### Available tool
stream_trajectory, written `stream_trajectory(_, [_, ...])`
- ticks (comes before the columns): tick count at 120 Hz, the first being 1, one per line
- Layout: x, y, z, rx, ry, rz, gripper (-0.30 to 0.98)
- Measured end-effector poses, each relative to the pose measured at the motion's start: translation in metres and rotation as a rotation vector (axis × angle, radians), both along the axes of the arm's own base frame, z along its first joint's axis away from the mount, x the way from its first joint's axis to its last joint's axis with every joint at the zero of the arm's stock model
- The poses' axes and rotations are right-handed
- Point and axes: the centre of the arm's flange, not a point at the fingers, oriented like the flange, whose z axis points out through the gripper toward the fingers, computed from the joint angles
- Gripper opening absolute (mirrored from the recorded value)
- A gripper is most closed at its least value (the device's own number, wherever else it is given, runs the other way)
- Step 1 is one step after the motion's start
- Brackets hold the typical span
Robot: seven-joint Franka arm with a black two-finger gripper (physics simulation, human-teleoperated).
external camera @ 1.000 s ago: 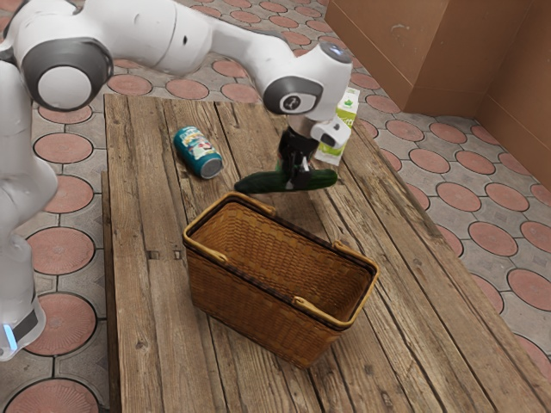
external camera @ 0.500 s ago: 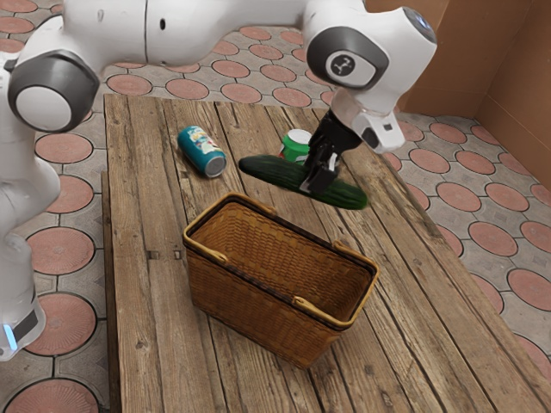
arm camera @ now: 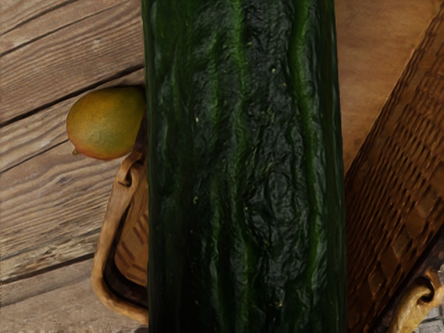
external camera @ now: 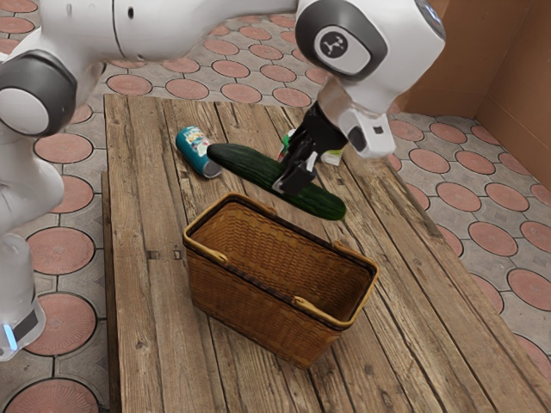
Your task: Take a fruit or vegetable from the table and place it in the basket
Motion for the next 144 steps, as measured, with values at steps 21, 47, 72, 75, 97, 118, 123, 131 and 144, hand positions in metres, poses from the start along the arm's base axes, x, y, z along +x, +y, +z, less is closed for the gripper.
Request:
stream_trajectory(21, [-0.036,-0.046,0.005,0.002,0.038,-0.06,0.17])
stream_trajectory(47, [-0.018,-0.028,-0.011,0.028,0.019,0.048,0.16])
stream_trajectory(72, [-0.016,-0.038,-0.015,0.028,-0.023,0.073,0.17])
stream_trajectory(75, [-0.015,-0.038,-0.015,0.028,-0.026,0.076,0.17])
stream_trajectory(97, [-0.012,-0.041,-0.019,0.036,-0.042,0.103,0.17])
stream_trajectory(118, [0.001,-0.037,-0.056,0.081,-0.025,0.13,0.16])
stream_trajectory(123, [0.003,-0.038,-0.06,0.089,-0.034,0.133,0.16])
stream_trajectory(131, [0.005,-0.039,-0.062,0.095,-0.049,0.139,0.16])
stream_trajectory(144, [0.007,-0.04,-0.064,0.1,-0.061,0.146,0.3])
